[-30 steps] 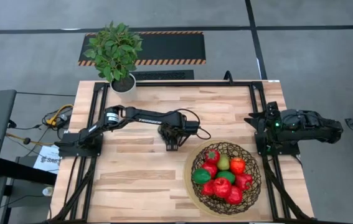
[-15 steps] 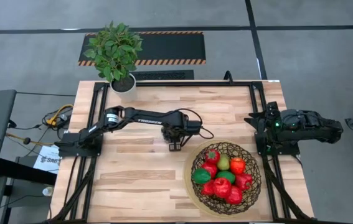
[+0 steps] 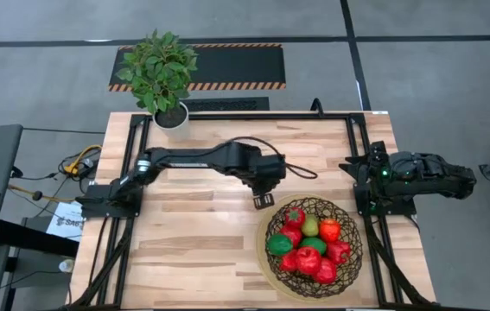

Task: Build produce basket
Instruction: Put the black grapes into the black wire basket

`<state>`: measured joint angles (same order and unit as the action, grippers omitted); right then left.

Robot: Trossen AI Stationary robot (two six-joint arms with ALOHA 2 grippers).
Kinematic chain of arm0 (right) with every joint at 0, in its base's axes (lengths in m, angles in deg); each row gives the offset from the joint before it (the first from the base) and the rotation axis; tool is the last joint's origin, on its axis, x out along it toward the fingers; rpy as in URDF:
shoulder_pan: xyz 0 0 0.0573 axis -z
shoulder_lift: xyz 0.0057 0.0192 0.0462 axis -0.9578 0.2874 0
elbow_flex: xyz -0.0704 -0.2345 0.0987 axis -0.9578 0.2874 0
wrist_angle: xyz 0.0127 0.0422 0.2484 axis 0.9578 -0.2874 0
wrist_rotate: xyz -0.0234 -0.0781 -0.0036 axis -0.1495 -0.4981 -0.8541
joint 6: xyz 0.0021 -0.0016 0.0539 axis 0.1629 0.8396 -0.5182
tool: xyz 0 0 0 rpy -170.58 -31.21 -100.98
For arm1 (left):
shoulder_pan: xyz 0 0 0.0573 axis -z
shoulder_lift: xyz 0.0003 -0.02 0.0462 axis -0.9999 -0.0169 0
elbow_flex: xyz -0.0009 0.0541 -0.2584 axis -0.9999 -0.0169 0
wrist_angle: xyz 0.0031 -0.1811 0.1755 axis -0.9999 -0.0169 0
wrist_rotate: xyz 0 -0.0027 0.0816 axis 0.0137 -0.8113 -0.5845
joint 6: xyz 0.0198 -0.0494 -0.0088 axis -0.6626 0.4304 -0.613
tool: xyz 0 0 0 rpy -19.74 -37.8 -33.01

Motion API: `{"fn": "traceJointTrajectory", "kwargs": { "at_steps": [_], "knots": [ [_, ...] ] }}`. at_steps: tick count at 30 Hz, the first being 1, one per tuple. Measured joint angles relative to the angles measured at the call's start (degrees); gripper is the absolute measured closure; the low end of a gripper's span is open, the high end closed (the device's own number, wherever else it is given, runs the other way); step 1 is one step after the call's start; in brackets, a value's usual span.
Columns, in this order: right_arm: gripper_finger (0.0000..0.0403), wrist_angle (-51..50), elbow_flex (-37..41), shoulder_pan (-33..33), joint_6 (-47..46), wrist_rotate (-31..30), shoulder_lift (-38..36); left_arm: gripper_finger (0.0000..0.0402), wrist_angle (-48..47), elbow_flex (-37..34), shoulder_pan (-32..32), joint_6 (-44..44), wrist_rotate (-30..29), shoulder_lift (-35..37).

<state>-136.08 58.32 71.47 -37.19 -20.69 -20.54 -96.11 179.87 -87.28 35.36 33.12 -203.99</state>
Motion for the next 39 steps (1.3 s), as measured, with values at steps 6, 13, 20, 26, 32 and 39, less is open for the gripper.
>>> {"fn": "traceJointTrajectory", "kwargs": {
  "at_steps": [6,13,20,26,32,39],
  "knots": [
    [0.0069,-0.05,0.04,0.04,0.00,0.00,0.04,0.0298,8.98,-0.35,2.96,3.42,-1.92,5.26],
    [0.0069,-0.18,0.02,0.07,-0.02,0.00,0.03,0.0298,27.54,-0.37,7.10,2.84,-1.63,6.58],
    [0.0069,-0.16,0.02,0.07,-0.07,0.00,0.03,0.0298,43.15,-0.41,10.66,-0.81,-1.88,5.72],
    [0.0069,-0.15,0.02,0.07,-0.05,0.00,0.03,0.0298,51.25,-1.38,12.12,-0.94,-2.32,3.45],
    [0.0069,-0.12,0.02,0.07,-0.07,0.00,0.03,0.0298,55.98,-1.25,12.91,0.97,-0.05,-0.67],
    [0.0069,-0.24,-0.03,0.07,-0.04,0.02,0.13,0.0298,58.55,-1.35,13.87,5.25,3.06,-5.51]
  ]
}}
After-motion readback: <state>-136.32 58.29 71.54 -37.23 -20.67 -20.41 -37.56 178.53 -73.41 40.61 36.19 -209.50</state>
